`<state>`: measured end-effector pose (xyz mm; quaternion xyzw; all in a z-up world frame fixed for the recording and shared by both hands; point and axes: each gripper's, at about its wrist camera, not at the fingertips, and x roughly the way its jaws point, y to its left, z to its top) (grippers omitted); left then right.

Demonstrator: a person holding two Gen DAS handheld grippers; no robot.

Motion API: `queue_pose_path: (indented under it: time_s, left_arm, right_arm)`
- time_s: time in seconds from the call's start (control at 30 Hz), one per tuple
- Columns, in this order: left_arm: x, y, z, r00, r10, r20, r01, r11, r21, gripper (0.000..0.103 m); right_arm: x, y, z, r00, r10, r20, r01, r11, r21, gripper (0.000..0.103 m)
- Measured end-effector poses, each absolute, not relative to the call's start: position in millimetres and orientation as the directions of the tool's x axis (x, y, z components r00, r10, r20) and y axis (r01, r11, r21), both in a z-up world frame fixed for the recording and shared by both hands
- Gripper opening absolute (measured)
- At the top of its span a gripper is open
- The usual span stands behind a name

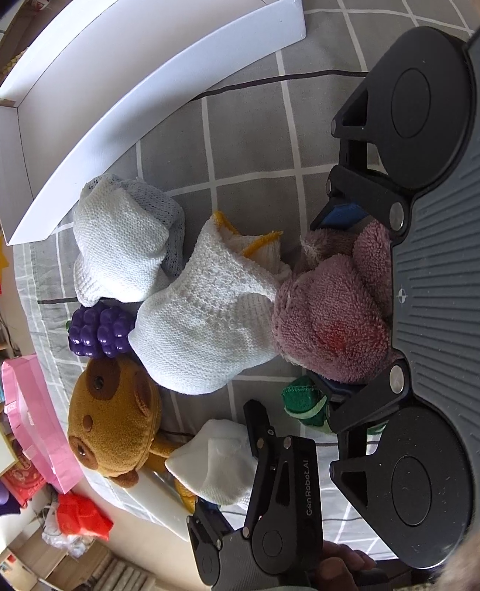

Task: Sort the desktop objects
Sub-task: 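Close left tool on the red-cuffed white glove while right tool grasps the pink towel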

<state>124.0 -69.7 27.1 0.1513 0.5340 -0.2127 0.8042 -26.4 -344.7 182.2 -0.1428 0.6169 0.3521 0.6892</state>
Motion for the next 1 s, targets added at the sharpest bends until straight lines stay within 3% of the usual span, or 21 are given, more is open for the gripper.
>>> queue_pose_path:
  time_s: [0.1,0.63,1.0]
  left_arm:
    - [121.3,-71.9,29.6,0.341,-0.185,-0.922,0.501,0.865,0.012,0.066]
    - [124.3,-72.4,20.9,0.334,-0.187,-0.924,0.487,0.873,0.000,0.065]
    - [116.7,-71.1,25.9,0.328,-0.184,-0.926,0.480,0.877,-0.004,0.058]
  right_arm:
    - [-27.3,-342.5,181.7,-0.011,0.303,-0.953,-0.664,0.711,0.234,0.076]
    - [-28.9,-335.6,178.8,-0.015,0.293,-0.956,-0.674,0.703,0.226,0.076]
    - [-30.2,-335.6,180.5,-0.012,0.294,-0.956,-0.675,0.703,0.224,0.073]
